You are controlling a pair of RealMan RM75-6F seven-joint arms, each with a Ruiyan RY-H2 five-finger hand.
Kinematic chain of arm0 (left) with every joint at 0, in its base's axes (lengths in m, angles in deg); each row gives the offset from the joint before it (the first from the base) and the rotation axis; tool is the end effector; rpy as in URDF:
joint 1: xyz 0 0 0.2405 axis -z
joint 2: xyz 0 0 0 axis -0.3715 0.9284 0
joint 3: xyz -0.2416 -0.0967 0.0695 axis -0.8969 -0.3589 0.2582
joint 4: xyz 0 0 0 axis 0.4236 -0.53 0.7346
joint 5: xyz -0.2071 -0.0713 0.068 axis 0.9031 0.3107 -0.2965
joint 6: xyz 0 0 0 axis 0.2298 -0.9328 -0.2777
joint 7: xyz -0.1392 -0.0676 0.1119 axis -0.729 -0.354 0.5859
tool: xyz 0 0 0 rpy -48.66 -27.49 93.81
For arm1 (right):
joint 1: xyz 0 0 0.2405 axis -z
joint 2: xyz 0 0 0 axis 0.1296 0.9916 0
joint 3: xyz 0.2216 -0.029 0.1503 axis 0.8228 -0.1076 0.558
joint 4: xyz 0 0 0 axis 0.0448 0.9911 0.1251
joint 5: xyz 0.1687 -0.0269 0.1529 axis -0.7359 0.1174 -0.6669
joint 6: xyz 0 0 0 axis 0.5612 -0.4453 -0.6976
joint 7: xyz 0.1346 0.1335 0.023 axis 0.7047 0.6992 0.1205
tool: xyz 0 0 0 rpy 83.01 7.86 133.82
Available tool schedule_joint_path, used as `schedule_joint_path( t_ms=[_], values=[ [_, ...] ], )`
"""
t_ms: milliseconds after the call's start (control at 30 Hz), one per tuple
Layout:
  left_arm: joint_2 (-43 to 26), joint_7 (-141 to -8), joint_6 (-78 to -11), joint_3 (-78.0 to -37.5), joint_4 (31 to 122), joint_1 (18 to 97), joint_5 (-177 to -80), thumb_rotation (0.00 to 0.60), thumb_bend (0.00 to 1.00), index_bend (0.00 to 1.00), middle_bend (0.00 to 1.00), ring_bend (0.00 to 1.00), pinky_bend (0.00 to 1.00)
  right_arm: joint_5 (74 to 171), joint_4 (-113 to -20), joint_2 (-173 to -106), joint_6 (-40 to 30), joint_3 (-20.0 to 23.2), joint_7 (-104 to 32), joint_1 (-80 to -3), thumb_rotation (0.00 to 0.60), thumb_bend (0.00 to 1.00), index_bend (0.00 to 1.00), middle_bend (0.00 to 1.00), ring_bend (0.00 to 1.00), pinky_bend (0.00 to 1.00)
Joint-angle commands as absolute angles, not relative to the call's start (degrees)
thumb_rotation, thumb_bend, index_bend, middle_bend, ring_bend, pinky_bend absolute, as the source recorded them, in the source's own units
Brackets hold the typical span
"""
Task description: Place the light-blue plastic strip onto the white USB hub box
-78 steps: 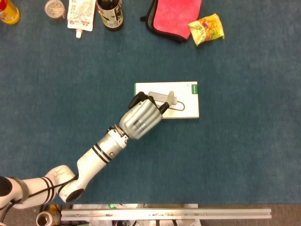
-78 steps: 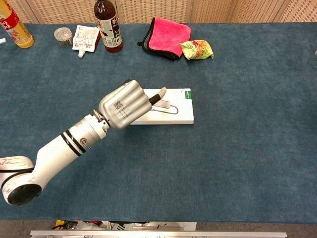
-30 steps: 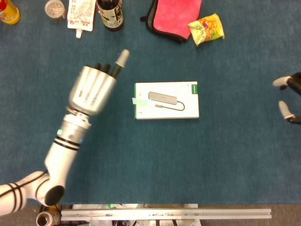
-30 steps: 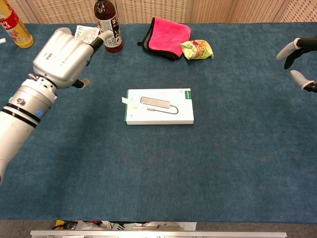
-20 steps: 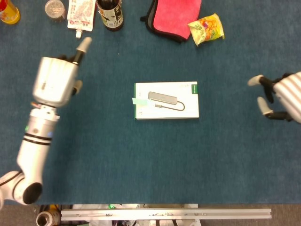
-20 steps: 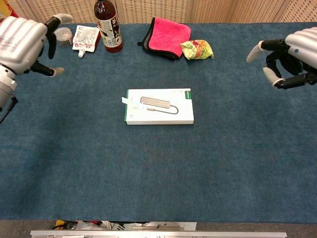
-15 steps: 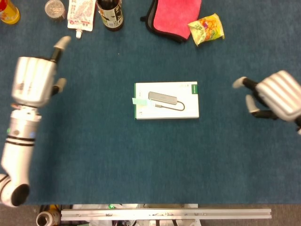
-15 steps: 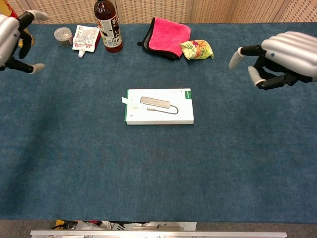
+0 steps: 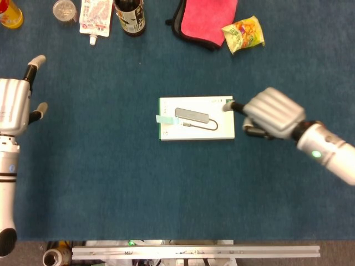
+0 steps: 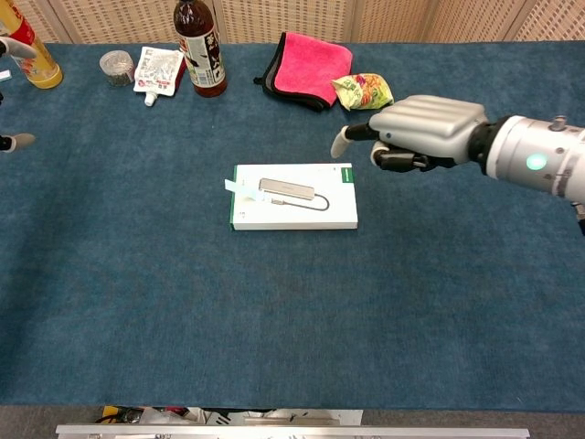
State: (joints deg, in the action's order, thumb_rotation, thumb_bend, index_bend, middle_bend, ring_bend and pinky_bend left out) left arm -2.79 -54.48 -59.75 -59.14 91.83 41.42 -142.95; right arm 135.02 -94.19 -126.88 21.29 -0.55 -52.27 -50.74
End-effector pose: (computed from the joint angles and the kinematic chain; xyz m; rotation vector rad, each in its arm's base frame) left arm -0.2683 0.3327 0.0849 -1.4344 -0.7098 -0.8740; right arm -0.1225 -0.3420 -0.0265 2.2994 -0.8981 0.7872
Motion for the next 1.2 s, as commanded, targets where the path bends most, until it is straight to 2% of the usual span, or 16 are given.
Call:
schedule_joint_path(
  t_ms=[33,400,700,1200],
  values=[
    [-2.31,-54.53,-59.63,-58.76,92.27,41.17,-142.94,0.6,0.13,0.19,0.94,0.92,1.0,130.61,-92.55,-130.38,24.45,-0.39,-55.12,-54.35,0.0,1.0,0.23,1.0,1.0,1.0],
    [-0.77,-54.36,-58.34,-58.23,93.29,40.82,-141.72,0.6,0.13,0.17,0.95,0.92,1.0,114.47,-88.53,-137.27,28.71,-2.97,-63.6,-65.64,0.0,1.0,0.21,1.0,1.0,1.0],
    [-0.3,-55.18,-58.53,-58.48,93.8,40.67,-141.47,0.6,0.13,0.17,0.95,0.92,1.0,103.04,-86.27,-140.99,26.24,-6.16,-68.23,-73.94,0.0,1.0,0.21,1.0,1.0,1.0],
    [-0.1,-56.15,-58.4,-58.7,93.55,40.78,-141.33,0.6,0.13,0.17,0.95,0.92,1.0,97.4,-82.98,-143.88,23.93,-9.32,-67.95,-78.6,0.0,1.0,0.21,1.0,1.0,1.0]
  ],
)
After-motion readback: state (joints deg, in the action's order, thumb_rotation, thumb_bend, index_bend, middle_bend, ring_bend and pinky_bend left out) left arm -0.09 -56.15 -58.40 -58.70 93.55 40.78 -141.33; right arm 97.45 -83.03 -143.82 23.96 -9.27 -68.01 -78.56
